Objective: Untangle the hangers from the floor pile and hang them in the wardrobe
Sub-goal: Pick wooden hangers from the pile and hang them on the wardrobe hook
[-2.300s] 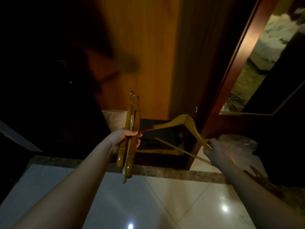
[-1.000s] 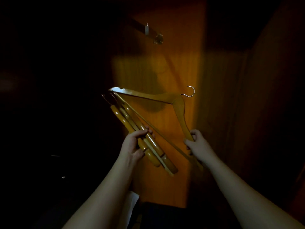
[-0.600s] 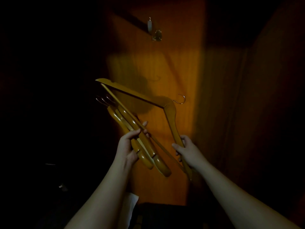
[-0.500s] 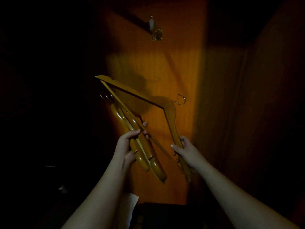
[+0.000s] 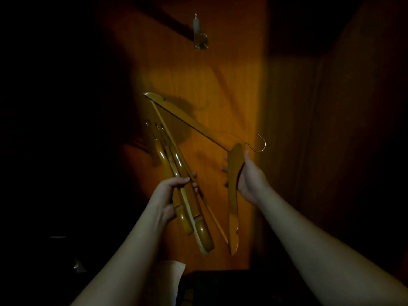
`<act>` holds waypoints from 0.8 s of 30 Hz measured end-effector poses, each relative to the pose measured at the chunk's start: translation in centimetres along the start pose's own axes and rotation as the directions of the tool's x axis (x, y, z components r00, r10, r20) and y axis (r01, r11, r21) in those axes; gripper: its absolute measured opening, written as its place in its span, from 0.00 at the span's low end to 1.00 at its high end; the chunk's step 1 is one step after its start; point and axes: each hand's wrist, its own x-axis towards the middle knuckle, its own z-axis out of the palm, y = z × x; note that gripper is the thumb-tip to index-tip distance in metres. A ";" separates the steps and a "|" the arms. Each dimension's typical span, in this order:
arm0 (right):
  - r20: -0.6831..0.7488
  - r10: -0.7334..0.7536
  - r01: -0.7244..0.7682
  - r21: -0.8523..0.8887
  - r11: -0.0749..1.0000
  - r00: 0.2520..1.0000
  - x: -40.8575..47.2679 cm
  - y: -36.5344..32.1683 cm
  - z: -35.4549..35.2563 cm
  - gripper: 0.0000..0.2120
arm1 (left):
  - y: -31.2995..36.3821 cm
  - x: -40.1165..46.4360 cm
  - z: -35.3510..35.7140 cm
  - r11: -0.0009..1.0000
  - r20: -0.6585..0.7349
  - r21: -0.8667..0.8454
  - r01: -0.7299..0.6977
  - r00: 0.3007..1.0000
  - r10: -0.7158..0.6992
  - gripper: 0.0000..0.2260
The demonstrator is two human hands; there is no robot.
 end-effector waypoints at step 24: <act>-0.108 -0.210 0.234 0.317 0.919 0.972 3.1 -4.5 2.6 0.31 | 1.8 1.5 1.3 0.990 0.009 -0.124 -0.071 0.997 0.073 0.12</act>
